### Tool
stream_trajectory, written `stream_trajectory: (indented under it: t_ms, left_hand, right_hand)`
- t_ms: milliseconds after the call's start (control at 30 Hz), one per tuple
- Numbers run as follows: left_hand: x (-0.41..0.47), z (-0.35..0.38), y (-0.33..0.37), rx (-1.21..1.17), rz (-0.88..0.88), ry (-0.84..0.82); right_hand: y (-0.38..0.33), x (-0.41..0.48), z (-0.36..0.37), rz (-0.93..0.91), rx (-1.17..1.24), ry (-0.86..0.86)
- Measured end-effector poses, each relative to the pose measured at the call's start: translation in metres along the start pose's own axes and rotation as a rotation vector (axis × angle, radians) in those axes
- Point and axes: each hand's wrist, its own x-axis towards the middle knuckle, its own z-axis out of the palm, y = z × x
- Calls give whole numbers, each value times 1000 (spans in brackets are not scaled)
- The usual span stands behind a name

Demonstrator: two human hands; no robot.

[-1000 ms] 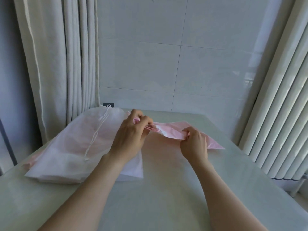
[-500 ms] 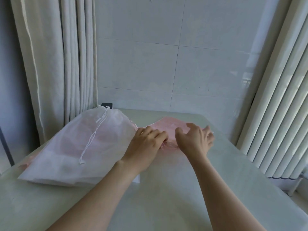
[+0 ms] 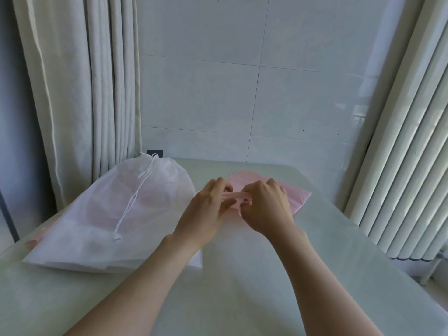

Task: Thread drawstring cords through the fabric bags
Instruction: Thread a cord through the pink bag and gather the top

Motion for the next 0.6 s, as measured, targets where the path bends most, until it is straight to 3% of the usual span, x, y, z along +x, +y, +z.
stream_trajectory:
  t_ms: [100,233,500,600]
  left_hand:
    - [-1,0,-5,115,-129,21]
    - [-1,-1,-17,36,-292,32]
    - [7,-3,-25,-272,-624,71]
    - [12,-10,-25,-506,-696,116]
  right_hand:
    - [-2,-4,-8,97,-31,56]
    - [-2,-6,-16,207,-93,21]
    - [5,1,-11,400,290,197]
    - [7,1,-13,391,412,305]
